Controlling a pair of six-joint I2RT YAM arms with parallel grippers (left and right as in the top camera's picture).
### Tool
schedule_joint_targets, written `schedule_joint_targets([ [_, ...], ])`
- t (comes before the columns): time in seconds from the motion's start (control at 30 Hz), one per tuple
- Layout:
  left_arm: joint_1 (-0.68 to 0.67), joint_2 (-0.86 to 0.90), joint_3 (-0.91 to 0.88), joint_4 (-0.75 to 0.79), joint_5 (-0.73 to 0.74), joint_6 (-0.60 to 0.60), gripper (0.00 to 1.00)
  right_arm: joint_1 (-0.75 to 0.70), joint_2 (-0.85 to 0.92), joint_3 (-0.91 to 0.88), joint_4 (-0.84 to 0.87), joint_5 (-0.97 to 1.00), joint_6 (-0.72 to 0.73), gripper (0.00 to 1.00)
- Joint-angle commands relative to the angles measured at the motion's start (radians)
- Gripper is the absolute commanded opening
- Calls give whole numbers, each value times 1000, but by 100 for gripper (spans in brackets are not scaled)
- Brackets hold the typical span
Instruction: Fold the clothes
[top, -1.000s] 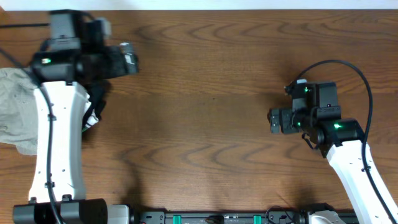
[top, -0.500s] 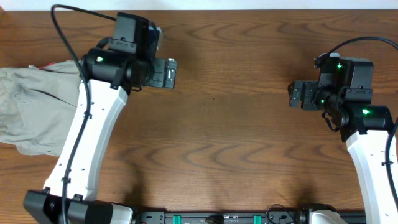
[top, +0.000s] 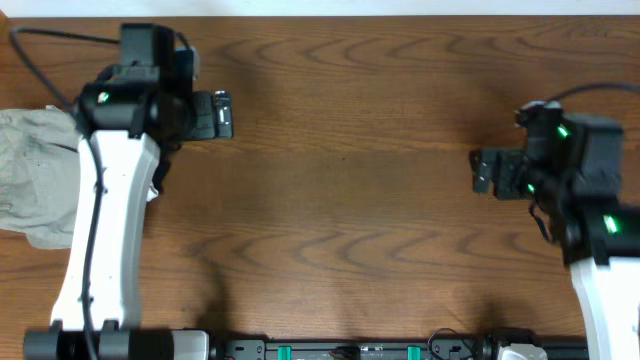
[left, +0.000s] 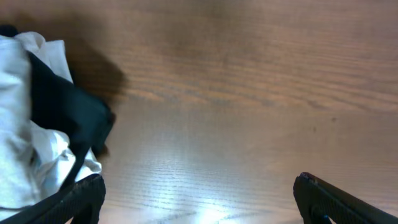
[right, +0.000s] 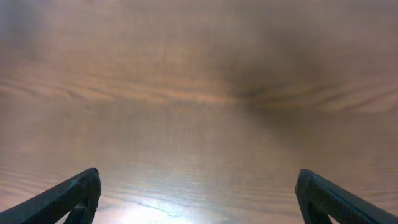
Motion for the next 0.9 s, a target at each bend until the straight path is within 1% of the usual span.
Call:
schedule_joint_targets([
  [0.0,13,-143,-98,45,45,24,98,-3,-134,-32,-5,14,-7,98],
  [0.17,13,-403,-313,155,34,8,98,-3,-351,-148,-7,14,12,99],
  [0.3,13,-625,-448,214,24,-6,98,-3,-513,-246,-22,14,44,99],
  [0.47,13,-814,-519,208,2,-5,98,-3,-633,-337,-26,14,87,99],
  [0.67,13,-914,-520,201,3,-5,98,-3,-641,-355,-97,11,86,99],
  [0.87,13,-920,-520,188,3,-5,98,-3,-641,-355,-193,11,86,99],
])
